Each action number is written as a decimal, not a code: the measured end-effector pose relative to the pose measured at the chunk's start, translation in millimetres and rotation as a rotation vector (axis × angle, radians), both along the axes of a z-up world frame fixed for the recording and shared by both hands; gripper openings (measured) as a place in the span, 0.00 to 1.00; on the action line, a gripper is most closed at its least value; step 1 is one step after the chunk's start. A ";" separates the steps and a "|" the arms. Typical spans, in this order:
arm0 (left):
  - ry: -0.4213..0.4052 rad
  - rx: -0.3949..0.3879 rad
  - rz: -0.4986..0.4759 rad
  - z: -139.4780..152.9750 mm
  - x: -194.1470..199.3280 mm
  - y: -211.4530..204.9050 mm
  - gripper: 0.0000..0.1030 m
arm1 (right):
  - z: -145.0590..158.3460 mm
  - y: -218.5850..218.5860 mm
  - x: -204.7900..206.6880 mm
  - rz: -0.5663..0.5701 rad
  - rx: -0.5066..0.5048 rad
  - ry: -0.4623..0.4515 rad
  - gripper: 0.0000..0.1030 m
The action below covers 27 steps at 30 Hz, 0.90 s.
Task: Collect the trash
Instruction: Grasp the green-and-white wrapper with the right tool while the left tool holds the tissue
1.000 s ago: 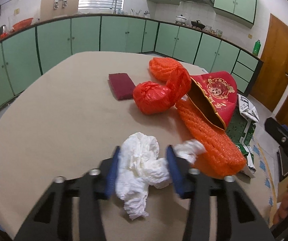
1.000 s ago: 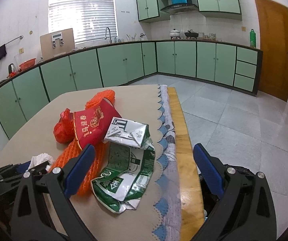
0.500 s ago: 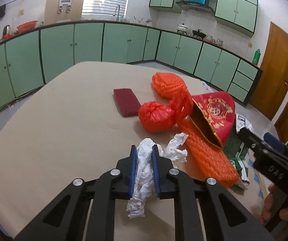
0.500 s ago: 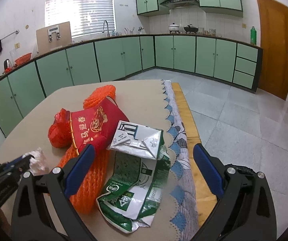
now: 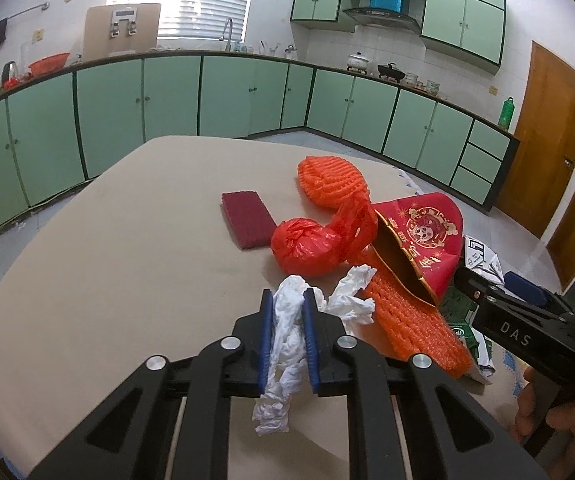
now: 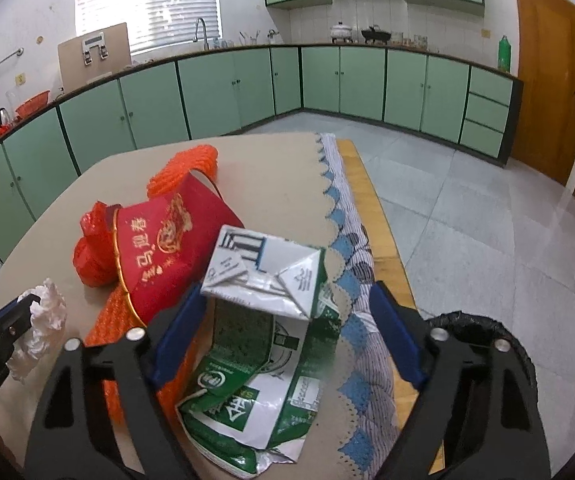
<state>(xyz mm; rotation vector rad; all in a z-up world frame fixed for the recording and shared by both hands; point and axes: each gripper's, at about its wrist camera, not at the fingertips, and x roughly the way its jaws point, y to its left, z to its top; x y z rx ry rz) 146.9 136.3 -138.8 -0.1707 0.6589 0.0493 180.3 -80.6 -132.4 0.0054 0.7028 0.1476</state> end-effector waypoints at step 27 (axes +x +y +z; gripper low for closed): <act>-0.005 0.023 -0.021 -0.6 1.0 -9.6 0.14 | 6.2 -9.7 3.1 0.115 0.045 0.005 0.65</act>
